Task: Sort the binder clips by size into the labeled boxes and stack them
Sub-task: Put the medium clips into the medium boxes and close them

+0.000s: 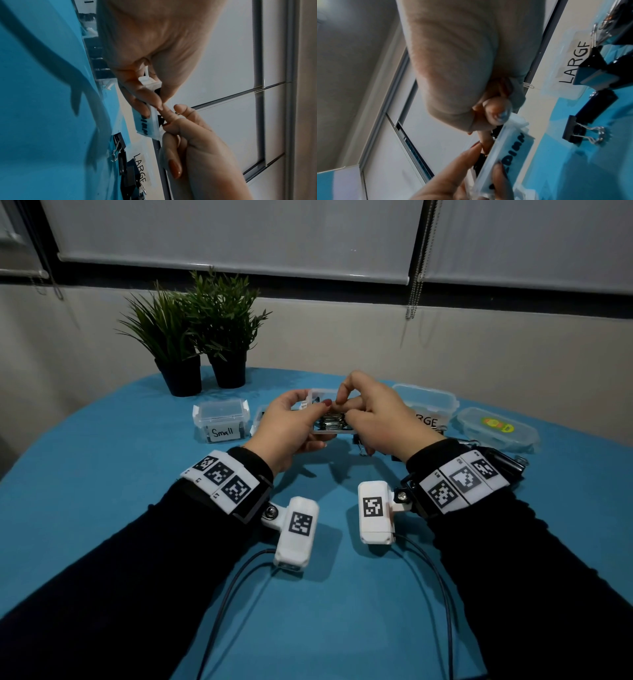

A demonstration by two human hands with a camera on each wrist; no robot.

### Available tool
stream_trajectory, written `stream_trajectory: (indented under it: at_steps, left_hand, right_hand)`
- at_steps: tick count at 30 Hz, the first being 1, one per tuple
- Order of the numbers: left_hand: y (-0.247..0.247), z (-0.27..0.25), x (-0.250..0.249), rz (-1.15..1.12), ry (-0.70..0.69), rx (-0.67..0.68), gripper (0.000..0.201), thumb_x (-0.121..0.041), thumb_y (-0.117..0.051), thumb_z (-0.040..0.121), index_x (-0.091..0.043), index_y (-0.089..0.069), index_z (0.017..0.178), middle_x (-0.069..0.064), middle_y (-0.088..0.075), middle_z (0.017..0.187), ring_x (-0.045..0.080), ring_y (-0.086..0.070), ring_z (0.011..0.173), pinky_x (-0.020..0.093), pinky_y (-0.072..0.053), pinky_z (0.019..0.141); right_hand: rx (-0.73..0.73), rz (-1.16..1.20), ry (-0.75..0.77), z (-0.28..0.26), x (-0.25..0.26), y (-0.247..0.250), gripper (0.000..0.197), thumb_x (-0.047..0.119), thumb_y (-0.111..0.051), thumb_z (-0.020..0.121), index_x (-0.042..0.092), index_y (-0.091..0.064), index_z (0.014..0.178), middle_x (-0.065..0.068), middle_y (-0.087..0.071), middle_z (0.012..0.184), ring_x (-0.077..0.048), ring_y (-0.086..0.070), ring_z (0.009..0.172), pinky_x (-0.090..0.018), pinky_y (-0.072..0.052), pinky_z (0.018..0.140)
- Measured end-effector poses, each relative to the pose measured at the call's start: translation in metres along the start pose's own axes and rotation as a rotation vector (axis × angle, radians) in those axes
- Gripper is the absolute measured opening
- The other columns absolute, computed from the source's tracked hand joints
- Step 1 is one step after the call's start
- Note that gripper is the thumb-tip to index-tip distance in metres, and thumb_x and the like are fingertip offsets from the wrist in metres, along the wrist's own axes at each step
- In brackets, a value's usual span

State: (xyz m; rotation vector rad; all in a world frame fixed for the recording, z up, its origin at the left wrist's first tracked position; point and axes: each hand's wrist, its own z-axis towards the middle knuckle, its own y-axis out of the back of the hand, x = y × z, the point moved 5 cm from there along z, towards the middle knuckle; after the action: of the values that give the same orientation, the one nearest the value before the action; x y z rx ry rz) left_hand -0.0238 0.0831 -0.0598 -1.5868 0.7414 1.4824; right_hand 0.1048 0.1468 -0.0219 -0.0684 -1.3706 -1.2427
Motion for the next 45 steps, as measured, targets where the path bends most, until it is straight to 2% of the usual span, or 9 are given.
stream_trajectory:
  at_steps: [3, 12, 18, 21, 24, 27, 36, 41, 45]
  left_hand:
    - [0.000, 0.000, 0.001, 0.050, -0.016, -0.002, 0.035, -0.024, -0.068, 0.096, -0.017, -0.056, 0.129, 0.008, -0.074, 0.098, 0.015, -0.072, 0.060, 0.018, -0.045, 0.039]
    - [0.007, 0.006, 0.005, 0.039, -0.009, -0.065, 0.038, -0.023, -0.068, 0.096, -0.017, -0.054, 0.131, 0.013, -0.074, 0.107, 0.013, -0.072, 0.056, 0.018, -0.045, 0.038]
    - [0.011, 0.008, 0.007, -0.016, -0.002, -0.068, 0.040, -0.023, -0.069, 0.095, -0.016, -0.054, 0.132, 0.015, -0.073, 0.112, 0.018, -0.073, 0.062, 0.020, -0.049, 0.041]
    - [0.010, 0.008, 0.008, -0.027, -0.003, -0.063, 0.041, -0.023, -0.069, 0.095, -0.016, -0.054, 0.133, 0.014, -0.074, 0.109, 0.018, -0.073, 0.061, 0.020, -0.049, 0.041]
    - [0.010, 0.007, 0.007, -0.033, -0.003, -0.058, 0.042, -0.023, -0.069, 0.095, -0.015, -0.053, 0.134, 0.013, -0.074, 0.107, 0.018, -0.073, 0.061, 0.020, -0.050, 0.041]
    - [0.010, 0.007, 0.007, -0.034, -0.003, -0.056, 0.046, -0.022, -0.070, 0.095, -0.015, -0.051, 0.137, 0.015, -0.074, 0.110, 0.018, -0.073, 0.062, 0.021, -0.050, 0.042]
    - [0.008, 0.009, 0.009, 0.000, -0.001, -0.019, 0.048, -0.019, -0.072, 0.093, -0.016, -0.051, 0.137, 0.015, -0.072, 0.112, 0.019, -0.075, 0.066, 0.022, -0.052, 0.044]
    - [0.008, 0.008, 0.009, 0.011, -0.006, -0.013, 0.043, -0.016, -0.071, 0.093, -0.018, -0.053, 0.132, 0.014, -0.072, 0.110, 0.018, -0.074, 0.065, 0.022, -0.052, 0.044]
    - [0.008, 0.008, 0.009, 0.010, -0.008, -0.011, 0.043, -0.015, -0.071, 0.094, -0.017, -0.053, 0.133, 0.012, -0.073, 0.107, 0.018, -0.074, 0.065, 0.023, -0.053, 0.045]
  right_hand:
    - [-0.001, 0.096, -0.022, -0.001, -0.003, -0.001, 0.031, -0.005, -0.039, 0.086, 0.024, -0.049, 0.095, 0.001, -0.073, 0.104, -0.019, -0.044, 0.034, -0.030, -0.043, 0.040]
    - [-0.208, 0.365, -0.027, 0.001, -0.009, 0.023, 0.028, -0.014, -0.040, 0.086, 0.012, -0.050, 0.084, -0.009, -0.078, 0.100, -0.017, -0.044, 0.029, -0.021, -0.032, 0.035]
    - [-0.451, 0.306, -0.318, 0.005, -0.062, 0.053, 0.025, -0.009, -0.051, 0.087, 0.013, -0.057, 0.077, -0.014, -0.076, 0.097, -0.013, -0.061, 0.050, -0.021, -0.037, 0.038]
    - [-0.279, 0.092, -0.361, 0.013, -0.082, 0.040, 0.030, -0.010, -0.057, 0.087, 0.017, -0.064, 0.077, -0.016, -0.075, 0.106, -0.018, -0.067, 0.077, -0.031, -0.056, 0.062]
    - [-0.023, -0.173, -0.288, 0.015, -0.075, 0.021, 0.028, -0.002, -0.070, 0.086, 0.021, -0.072, 0.102, -0.001, -0.073, 0.111, -0.015, -0.065, 0.104, -0.030, -0.050, 0.097]
    - [0.137, -0.360, -0.261, 0.011, -0.068, 0.009, 0.038, 0.012, -0.079, 0.083, 0.024, -0.071, 0.118, 0.008, -0.069, 0.104, -0.013, -0.063, 0.104, -0.023, -0.042, 0.090]
    - [0.048, -0.309, -0.214, 0.009, -0.053, 0.013, 0.041, 0.009, -0.092, 0.065, 0.026, -0.071, 0.096, 0.012, -0.066, 0.085, -0.001, -0.056, 0.067, -0.020, -0.040, 0.059]
    - [-0.216, -0.102, -0.224, 0.013, -0.055, 0.035, 0.031, 0.007, -0.086, 0.076, 0.021, -0.073, 0.101, 0.008, -0.065, 0.082, -0.004, -0.058, 0.067, -0.017, -0.042, 0.060]
    - [-0.424, 0.182, -0.050, 0.011, -0.040, 0.052, 0.022, 0.003, -0.078, 0.083, 0.011, -0.075, 0.103, -0.001, -0.072, 0.089, -0.006, -0.067, 0.080, -0.020, -0.055, 0.079]
